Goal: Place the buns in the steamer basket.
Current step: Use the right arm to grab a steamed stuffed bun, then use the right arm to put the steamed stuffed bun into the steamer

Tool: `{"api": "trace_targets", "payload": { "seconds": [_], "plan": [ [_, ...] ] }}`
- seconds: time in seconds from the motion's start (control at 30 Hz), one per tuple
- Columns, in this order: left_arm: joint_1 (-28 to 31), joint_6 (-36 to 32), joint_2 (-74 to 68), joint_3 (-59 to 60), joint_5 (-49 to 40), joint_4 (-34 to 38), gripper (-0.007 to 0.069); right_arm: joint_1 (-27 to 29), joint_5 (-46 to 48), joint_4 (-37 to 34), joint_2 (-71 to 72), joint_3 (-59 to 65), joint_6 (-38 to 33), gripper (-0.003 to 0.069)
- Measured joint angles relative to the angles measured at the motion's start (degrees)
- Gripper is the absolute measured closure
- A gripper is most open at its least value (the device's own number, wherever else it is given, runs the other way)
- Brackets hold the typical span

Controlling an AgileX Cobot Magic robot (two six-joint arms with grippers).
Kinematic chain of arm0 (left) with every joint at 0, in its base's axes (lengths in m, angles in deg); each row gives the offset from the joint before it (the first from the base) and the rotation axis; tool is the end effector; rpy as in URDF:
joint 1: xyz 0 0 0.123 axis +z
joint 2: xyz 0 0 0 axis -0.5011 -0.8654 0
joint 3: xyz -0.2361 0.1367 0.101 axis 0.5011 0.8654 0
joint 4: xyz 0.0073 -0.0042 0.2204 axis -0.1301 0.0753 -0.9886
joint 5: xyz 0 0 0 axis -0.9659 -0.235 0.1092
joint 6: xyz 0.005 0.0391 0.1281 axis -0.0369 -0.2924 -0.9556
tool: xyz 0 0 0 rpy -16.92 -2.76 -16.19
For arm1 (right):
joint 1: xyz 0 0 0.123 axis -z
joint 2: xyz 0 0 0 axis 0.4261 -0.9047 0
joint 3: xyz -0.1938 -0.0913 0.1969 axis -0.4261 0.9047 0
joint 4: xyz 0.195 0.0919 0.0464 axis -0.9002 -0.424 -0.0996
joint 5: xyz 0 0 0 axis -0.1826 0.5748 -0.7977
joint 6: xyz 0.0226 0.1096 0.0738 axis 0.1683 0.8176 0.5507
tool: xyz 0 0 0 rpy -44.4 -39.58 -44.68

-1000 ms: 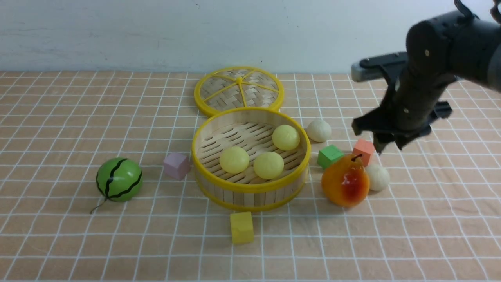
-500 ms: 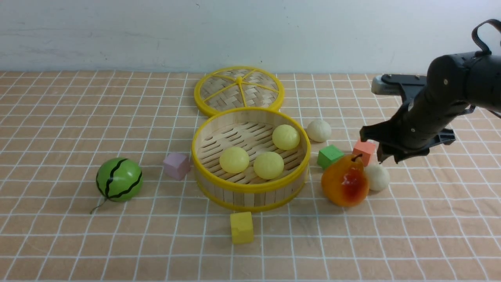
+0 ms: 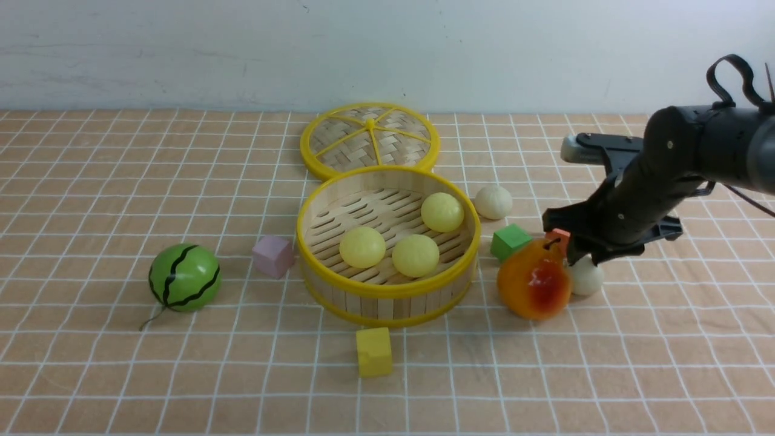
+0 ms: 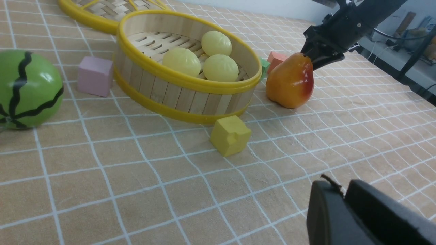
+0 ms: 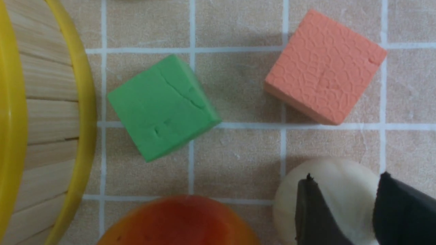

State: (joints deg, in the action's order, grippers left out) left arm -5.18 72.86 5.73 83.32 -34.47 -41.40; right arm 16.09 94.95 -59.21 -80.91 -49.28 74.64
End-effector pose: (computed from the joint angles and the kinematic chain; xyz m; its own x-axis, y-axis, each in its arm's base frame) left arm 0.0540 -0.0413 0.2150 -0.3106 -0.1806 -0.9332 0.5200 0.7896 -0.3258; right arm 0.4197 0.0762 0.1716 -0.9087 0.0706 -0.4114 0.0091 0.9887 0.1496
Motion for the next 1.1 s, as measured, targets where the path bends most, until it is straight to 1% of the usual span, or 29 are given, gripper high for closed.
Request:
{"api": "trace_targets", "payload": {
  "seconds": [0.13,0.2,0.23,0.3,0.33,0.37,0.4,0.43,0.47,0.67,0.77,0.87,0.93,1.1],
  "plan": [
    [0.00,0.00,0.00,0.00,0.00,0.00,0.0550,0.00,0.00,0.37,-0.94,0.00,-0.03,0.0401],
    [0.00,0.00,0.00,0.00,0.00,0.00,0.0550,0.00,0.00,0.50,-0.94,0.00,-0.40,0.0424],
    [0.00,0.00,0.00,0.00,0.00,0.00,0.0550,0.00,0.07,0.50,-0.94,0.00,-0.81,0.0444],
    [0.00,0.00,0.00,0.00,0.00,0.00,0.0550,0.00,0.18,0.62,-0.94,0.00,-2.08,0.0505],
    [0.00,0.00,0.00,0.00,0.00,0.00,0.0550,0.00,0.20,0.62,-0.89,0.00,-2.24,0.0512],
    [0.00,0.00,0.00,0.00,0.00,0.00,0.0550,0.00,0.26,0.62,-0.71,0.00,-2.82,0.0562],
    [0.00,0.00,0.00,0.00,0.00,0.00,0.0550,0.00,0.33,0.63,-0.57,0.00,-2.98,0.0585],
    [0.00,0.00,0.00,0.00,0.00,0.00,0.0547,0.00,0.58,0.63,-0.07,0.00,-3.60,0.0631],
    [0.00,0.00,0.00,0.00,0.00,0.00,0.0546,0.00,1.00,0.63,0.44,0.00,-4.03,0.0648],
    [0.00,0.00,0.00,0.00,0.00,0.00,0.0540,0.00,2.30,0.77,6.59,0.06,-4.58,0.0657],
    [0.00,0.00,0.00,0.00,0.00,0.00,0.0536,-0.73,2.79,-0.67,10.58,-0.94,-6.20,0.0657],
    [0.00,0.00,0.00,0.00,0.00,0.00,0.0533,-3.47,3.68,-4.09,12.13,-4.07,-10.37,0.0655],
    [0.00,0.00,0.00,0.00,0.00,0.00,0.0533,-6.32,4.28,-7.19,11.90,-6.53,-13.56,0.0655],
    [0.00,0.00,0.00,0.00,0.00,0.00,0.0533,-12.97,4.01,-13.56,7.92,-12.63,-18.94,0.0652]
  ]
}}
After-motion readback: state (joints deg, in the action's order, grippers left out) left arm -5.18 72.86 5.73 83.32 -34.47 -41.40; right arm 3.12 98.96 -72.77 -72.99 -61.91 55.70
